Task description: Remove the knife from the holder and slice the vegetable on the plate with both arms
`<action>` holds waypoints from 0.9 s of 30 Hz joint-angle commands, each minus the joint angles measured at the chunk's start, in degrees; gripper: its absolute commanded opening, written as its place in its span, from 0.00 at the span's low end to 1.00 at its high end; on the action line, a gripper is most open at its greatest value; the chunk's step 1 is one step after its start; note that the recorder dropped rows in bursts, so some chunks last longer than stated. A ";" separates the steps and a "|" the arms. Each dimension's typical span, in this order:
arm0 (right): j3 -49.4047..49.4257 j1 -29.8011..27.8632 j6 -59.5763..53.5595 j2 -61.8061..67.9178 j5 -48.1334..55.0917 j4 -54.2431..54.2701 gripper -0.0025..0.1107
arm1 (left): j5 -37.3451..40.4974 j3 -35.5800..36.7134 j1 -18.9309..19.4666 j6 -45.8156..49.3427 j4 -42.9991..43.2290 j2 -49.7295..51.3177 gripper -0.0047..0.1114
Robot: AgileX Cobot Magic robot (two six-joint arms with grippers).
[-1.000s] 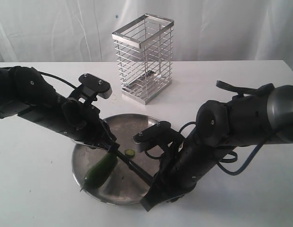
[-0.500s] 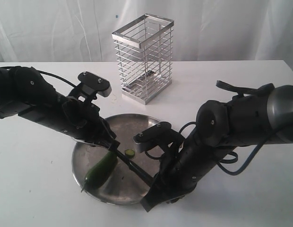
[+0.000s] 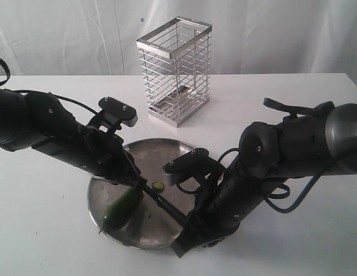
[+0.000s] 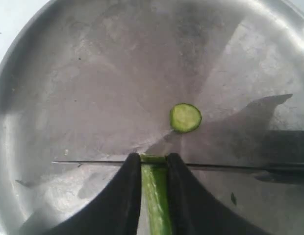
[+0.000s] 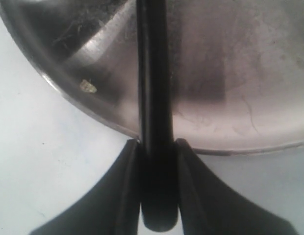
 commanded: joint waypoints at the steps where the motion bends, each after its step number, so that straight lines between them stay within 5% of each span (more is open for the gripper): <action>1: -0.14 0.05 -0.06 0.03 0.32 -0.23 0.02 | -1.36 -0.40 0.03 -0.47 -0.95 1.33 0.25; 12: -0.14 0.05 -0.06 0.03 3.02 -1.27 0.02 | -2.78 -0.38 0.03 -0.47 -0.95 8.02 0.25; 27: -0.14 0.05 -0.06 0.03 3.57 -1.51 0.02 | -2.69 -0.38 0.03 -0.21 -0.82 0.65 0.25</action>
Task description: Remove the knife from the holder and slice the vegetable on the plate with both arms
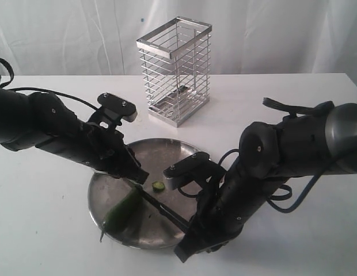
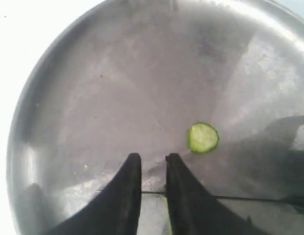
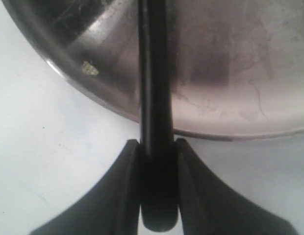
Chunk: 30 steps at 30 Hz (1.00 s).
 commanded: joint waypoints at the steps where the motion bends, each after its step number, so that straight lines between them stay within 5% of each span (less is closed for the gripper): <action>1: -0.01 0.05 -0.64 -0.05 1.17 -0.35 0.02 | 0.61 0.35 -0.08 0.00 -0.11 0.63 0.25; 10: -0.01 0.05 -0.64 -0.05 1.73 -0.35 0.02 | -1.87 0.35 -0.08 0.00 0.21 11.35 0.25; 17: -0.01 0.05 2.68 -0.05 1.79 -3.77 0.02 | -2.70 0.35 -0.08 0.00 2.82 0.07 0.25; 23: -0.01 0.05 3.66 -0.05 1.96 -4.77 0.02 | 6.61 0.35 -0.08 -0.13 5.30 -6.82 0.25; 27: -0.01 0.05 4.35 -0.05 1.96 -5.41 0.02 | 14.71 1.15 -0.08 -0.25 5.30 -6.47 0.38; 30: -0.01 0.05 4.46 -0.05 1.60 -5.39 0.02 | 12.84 3.90 -0.08 -0.25 6.71 -5.33 0.45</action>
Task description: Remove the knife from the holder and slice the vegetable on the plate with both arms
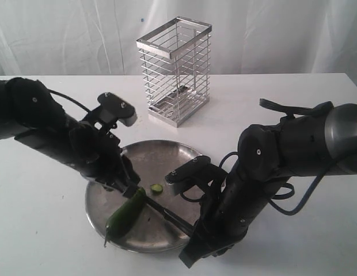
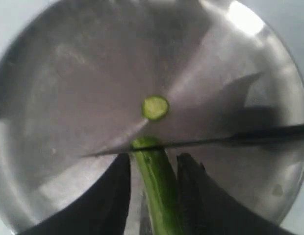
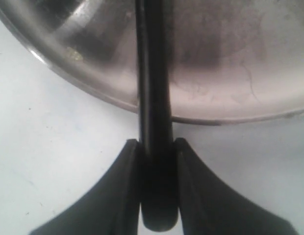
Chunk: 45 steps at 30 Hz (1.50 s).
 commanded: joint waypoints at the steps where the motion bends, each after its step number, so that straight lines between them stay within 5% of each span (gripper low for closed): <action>1: -0.01 -0.03 0.87 -0.05 -0.23 -0.84 0.02 | 0.33 3.72 -0.08 -0.40 1.21 1.28 0.46; 45: -1.31 -0.03 11.70 -0.15 5.84 -11.61 0.02 | -2.32 4.65 -0.08 -3.31 -0.57 7.46 0.46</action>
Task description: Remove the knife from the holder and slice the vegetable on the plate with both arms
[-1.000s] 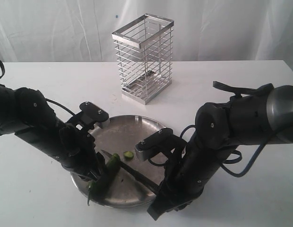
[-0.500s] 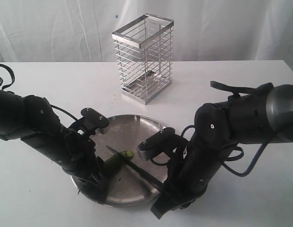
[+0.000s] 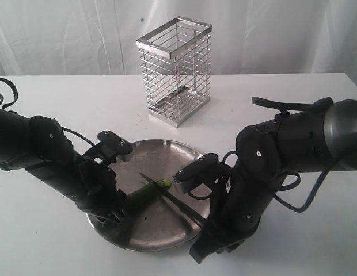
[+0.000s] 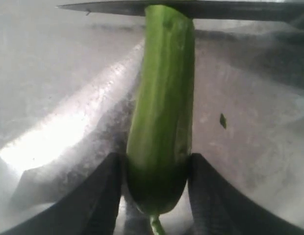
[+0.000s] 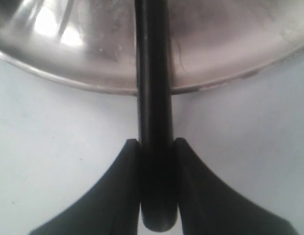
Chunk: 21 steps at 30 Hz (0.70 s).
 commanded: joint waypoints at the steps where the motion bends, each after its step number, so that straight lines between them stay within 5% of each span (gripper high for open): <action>1: -0.20 -0.03 0.29 -0.15 3.68 0.28 0.02 | 1.92 -0.65 -0.08 -2.09 -0.26 0.23 0.46; 9: -0.91 -0.03 0.19 -0.15 5.13 2.14 0.02 | 9.28 -7.64 -0.08 -2.09 -0.26 -6.63 0.46; 21: -8.56 -0.03 -0.71 0.87 7.55 5.89 0.02 | 11.96 -7.55 -0.08 -3.57 -0.26 -8.32 0.46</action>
